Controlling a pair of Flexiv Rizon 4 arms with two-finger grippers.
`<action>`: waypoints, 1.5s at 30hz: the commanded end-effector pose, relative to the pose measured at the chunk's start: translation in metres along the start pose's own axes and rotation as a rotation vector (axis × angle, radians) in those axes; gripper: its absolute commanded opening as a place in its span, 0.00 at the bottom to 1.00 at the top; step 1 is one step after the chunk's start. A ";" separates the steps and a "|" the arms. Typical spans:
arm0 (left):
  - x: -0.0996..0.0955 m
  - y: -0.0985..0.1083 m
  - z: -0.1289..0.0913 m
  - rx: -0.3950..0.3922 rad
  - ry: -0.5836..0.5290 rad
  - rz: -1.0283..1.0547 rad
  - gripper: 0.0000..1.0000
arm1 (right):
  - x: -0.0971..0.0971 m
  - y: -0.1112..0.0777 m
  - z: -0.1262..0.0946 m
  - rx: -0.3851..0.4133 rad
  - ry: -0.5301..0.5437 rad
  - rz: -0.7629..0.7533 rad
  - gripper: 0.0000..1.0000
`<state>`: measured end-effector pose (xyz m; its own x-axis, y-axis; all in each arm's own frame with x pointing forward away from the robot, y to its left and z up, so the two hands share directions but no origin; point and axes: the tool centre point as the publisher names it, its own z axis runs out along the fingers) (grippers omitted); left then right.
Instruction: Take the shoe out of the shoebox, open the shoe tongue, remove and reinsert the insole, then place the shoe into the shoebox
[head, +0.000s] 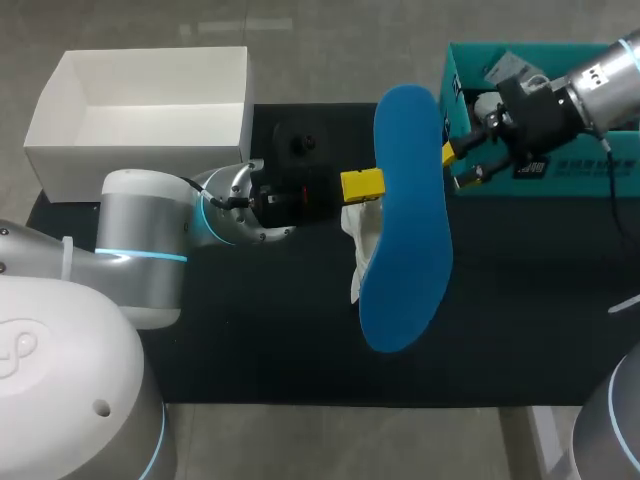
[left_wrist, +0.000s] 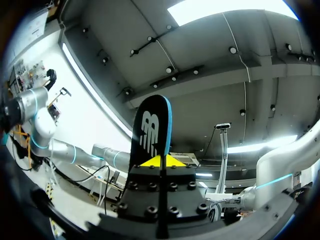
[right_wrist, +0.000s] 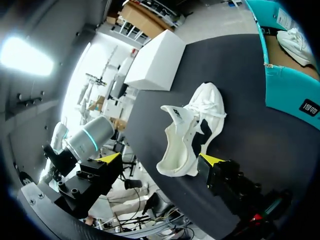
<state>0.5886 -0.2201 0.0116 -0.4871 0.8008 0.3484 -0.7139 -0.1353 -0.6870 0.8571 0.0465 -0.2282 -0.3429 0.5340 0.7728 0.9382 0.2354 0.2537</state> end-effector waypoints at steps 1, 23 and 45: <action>-0.001 0.001 0.000 0.002 0.002 0.000 0.00 | 0.001 -0.001 0.001 -0.003 -0.005 0.001 1.00; -0.001 0.001 0.000 0.002 0.002 0.000 0.00 | 0.040 -0.002 -0.033 -0.357 0.277 0.097 1.00; -0.001 0.001 0.000 0.002 0.002 0.000 0.00 | 0.058 0.009 -0.036 -0.376 0.469 0.085 1.00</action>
<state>0.5886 -0.2201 0.0116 -0.4870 0.8008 0.3485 -0.7140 -0.1353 -0.6869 0.8448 0.0482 -0.1568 -0.2891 0.1080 0.9512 0.9422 -0.1434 0.3027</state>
